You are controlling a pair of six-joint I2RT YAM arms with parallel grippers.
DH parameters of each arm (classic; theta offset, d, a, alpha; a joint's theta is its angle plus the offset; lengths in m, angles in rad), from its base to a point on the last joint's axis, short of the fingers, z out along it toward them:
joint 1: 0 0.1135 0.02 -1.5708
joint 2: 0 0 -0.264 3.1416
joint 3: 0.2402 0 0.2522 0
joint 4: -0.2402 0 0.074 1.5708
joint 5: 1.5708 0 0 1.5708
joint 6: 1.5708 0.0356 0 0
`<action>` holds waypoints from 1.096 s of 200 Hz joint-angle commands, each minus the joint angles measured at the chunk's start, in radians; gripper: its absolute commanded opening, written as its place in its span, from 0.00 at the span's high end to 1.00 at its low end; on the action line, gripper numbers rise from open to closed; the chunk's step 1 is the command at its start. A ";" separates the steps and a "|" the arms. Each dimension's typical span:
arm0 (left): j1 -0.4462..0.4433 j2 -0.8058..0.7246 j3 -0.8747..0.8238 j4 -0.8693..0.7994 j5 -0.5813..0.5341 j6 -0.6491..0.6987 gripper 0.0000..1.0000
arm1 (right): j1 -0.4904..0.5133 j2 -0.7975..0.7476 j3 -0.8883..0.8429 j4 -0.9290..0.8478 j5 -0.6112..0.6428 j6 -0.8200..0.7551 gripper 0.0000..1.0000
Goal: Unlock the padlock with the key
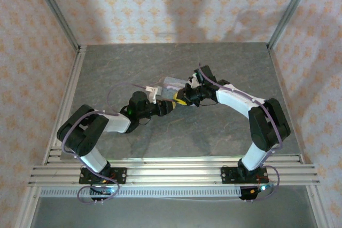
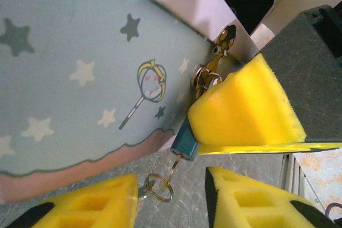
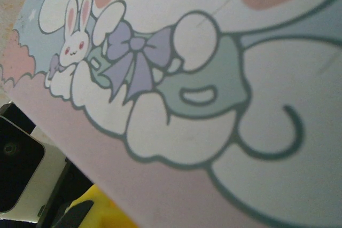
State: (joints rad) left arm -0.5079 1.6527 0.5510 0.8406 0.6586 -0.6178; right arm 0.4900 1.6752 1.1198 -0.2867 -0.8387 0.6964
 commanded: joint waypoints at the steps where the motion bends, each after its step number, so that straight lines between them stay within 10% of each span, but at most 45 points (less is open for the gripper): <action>1: 0.007 0.016 0.036 0.077 0.037 -0.008 0.68 | -0.007 -0.034 -0.005 0.032 -0.025 0.000 1.00; 85: 0.006 0.076 0.052 0.103 0.052 -0.040 1.00 | -0.007 -0.015 -0.042 0.080 -0.030 0.032 1.00; 219: -0.045 0.231 -0.072 0.303 -0.090 -0.021 1.00 | 0.062 0.073 -0.170 0.187 0.104 0.035 0.96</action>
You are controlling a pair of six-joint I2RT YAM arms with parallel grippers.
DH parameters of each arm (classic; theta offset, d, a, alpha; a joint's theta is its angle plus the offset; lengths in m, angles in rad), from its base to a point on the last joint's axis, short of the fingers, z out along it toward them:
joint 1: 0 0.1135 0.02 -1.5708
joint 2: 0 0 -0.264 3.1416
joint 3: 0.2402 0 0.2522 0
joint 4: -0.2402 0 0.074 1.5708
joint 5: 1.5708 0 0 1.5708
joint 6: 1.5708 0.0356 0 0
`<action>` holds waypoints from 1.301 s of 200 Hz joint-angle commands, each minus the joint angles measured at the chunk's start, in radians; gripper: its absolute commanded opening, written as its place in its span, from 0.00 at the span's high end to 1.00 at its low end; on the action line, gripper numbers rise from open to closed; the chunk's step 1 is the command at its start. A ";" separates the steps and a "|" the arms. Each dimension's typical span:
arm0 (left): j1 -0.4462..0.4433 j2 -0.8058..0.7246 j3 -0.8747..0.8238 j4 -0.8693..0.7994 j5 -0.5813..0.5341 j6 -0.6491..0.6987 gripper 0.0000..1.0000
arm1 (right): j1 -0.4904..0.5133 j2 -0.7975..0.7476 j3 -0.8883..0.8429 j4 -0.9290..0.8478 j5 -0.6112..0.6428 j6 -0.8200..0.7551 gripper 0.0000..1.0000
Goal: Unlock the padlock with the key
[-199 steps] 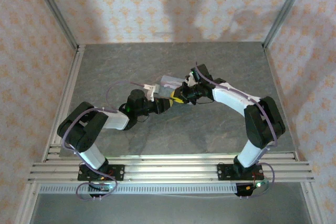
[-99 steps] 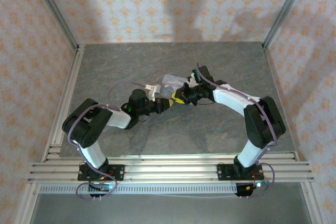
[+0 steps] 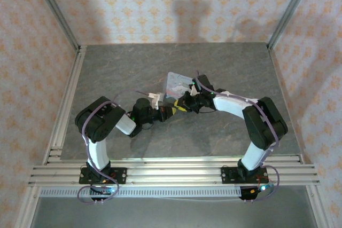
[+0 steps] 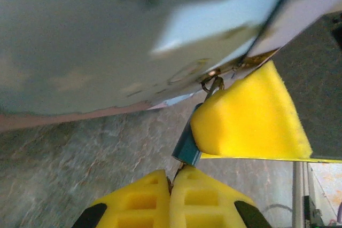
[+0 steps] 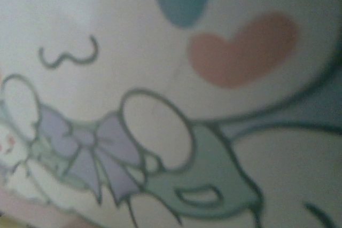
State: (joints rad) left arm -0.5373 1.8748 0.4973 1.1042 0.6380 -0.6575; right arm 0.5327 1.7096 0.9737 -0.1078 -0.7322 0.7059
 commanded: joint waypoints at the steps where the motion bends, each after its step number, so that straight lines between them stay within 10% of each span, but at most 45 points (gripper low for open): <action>1: -0.016 0.010 -0.019 0.039 -0.070 0.018 1.00 | 0.020 0.040 -0.024 0.009 -0.002 0.025 0.96; 112: -0.020 0.061 -0.033 0.065 -0.128 0.020 1.00 | 0.030 -0.031 -0.022 -0.045 0.099 0.018 0.58; 260: -0.021 0.043 -0.016 0.038 -0.119 -0.007 1.00 | 0.079 -0.094 -0.110 0.146 0.298 0.195 0.49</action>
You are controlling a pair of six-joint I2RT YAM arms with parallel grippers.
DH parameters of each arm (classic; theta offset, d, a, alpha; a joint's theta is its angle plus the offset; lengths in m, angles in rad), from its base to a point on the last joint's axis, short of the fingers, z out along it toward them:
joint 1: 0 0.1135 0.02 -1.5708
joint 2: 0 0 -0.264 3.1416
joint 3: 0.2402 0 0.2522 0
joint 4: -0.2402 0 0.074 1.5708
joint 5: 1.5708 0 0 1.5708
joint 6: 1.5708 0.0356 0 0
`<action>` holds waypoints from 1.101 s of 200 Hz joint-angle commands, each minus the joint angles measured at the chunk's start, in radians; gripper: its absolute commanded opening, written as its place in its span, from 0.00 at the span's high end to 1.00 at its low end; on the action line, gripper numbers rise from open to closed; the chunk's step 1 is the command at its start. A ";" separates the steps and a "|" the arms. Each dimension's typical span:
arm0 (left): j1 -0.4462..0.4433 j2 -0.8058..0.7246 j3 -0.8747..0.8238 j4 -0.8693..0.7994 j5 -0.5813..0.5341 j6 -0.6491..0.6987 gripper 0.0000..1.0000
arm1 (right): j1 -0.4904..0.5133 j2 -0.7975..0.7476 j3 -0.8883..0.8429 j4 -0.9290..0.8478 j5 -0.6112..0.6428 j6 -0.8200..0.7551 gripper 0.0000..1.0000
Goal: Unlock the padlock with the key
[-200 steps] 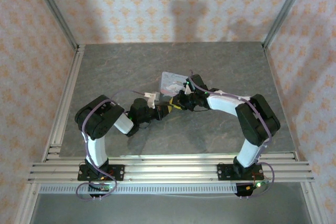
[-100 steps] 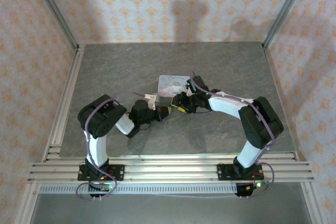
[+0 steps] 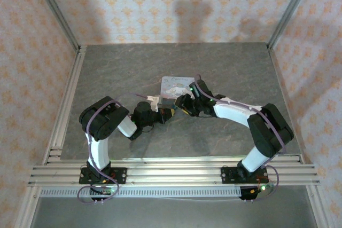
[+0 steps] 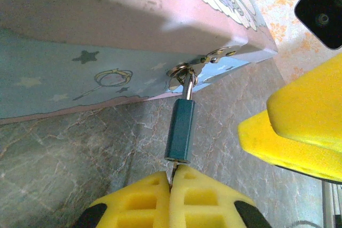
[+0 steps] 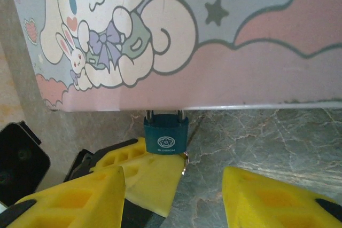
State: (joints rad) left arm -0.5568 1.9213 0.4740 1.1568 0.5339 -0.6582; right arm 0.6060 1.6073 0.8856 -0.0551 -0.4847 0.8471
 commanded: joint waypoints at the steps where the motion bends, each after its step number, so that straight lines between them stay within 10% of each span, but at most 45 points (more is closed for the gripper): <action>1: -0.002 -0.004 0.007 -0.015 -0.014 -0.006 1.00 | 0.006 0.009 -0.022 0.095 0.051 0.054 0.49; 165: -0.003 -0.072 0.009 -0.034 0.015 -0.031 1.00 | 0.060 0.140 -0.016 0.229 0.079 0.113 0.47; 220: -0.002 -0.108 0.006 -0.076 0.016 -0.015 1.00 | 0.066 0.142 -0.016 0.207 0.095 0.116 0.68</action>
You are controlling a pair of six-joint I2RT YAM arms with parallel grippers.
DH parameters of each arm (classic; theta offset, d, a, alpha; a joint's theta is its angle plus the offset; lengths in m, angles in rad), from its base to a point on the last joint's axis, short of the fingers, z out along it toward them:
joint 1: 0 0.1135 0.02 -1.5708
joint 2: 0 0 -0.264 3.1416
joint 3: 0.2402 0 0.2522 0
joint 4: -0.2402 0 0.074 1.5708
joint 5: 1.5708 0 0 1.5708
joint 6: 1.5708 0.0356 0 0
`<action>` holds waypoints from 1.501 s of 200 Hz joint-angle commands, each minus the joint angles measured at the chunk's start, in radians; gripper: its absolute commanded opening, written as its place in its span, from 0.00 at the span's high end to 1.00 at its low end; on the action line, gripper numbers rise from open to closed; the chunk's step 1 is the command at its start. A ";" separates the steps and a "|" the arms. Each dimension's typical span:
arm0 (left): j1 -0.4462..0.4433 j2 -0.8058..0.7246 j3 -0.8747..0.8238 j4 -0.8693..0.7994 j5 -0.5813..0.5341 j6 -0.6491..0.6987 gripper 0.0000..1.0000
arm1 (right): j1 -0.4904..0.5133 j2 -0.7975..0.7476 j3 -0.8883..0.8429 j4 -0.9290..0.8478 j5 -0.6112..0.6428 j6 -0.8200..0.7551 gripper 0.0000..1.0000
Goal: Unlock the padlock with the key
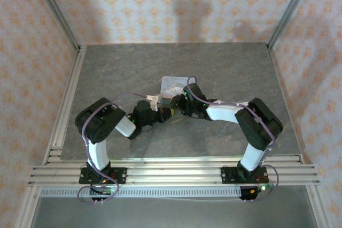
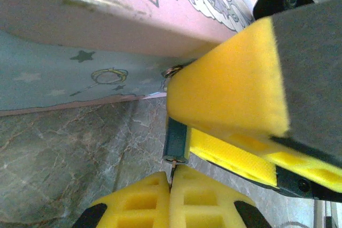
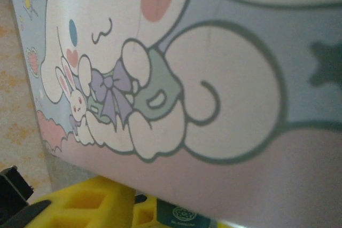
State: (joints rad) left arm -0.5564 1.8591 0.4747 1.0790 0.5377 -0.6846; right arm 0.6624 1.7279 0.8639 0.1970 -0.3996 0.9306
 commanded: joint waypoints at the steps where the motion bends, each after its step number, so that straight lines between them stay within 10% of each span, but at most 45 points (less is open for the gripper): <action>1: -0.003 -0.046 0.006 0.000 0.013 0.011 1.00 | 0.009 0.021 0.006 -0.046 0.010 0.032 0.68; 83: -0.014 -0.130 0.031 -0.179 0.008 0.104 1.00 | 0.009 0.009 0.017 -0.096 0.012 0.014 1.00; 300: -0.330 -0.387 0.152 -0.785 -0.622 0.853 1.00 | 0.009 0.039 0.173 -0.395 -0.105 -0.048 1.00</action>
State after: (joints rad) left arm -0.8406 1.5211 0.5858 0.3378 -0.0582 0.0219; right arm 0.6735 1.7298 1.0004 -0.1070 -0.5087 0.9123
